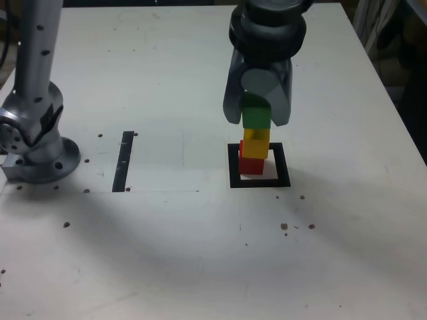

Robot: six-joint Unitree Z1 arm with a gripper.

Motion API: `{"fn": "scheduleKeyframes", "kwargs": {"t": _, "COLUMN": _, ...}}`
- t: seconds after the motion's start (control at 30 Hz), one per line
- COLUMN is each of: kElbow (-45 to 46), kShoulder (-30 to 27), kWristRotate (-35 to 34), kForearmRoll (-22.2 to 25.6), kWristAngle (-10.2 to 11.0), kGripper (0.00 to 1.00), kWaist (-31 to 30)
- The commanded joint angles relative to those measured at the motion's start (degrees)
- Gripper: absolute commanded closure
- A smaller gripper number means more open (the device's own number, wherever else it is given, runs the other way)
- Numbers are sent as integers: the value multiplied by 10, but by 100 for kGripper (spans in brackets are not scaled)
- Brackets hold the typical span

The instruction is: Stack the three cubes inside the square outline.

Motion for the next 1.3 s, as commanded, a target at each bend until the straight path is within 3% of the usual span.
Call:
{"fn": "scheduleKeyframes", "kwargs": {"t": 0.0, "kElbow": 1, "kShoulder": 5, "kWristRotate": 3, "kForearmRoll": -2, "kWristAngle": -2, "kGripper": 80, "kWaist": 4}}
{"fn": "scheduleKeyframes", "kwargs": {"t": 0.57, "kElbow": 18, "kShoulder": 12, "kWristRotate": 16, "kForearmRoll": -17, "kWristAngle": -16, "kGripper": 74, "kWaist": 21}}
{"fn": "scheduleKeyframes", "kwargs": {"t": 1.27, "kElbow": 42, "kShoulder": 15, "kWristRotate": 21, "kForearmRoll": -43, "kWristAngle": -25, "kGripper": 17, "kWaist": 27}}
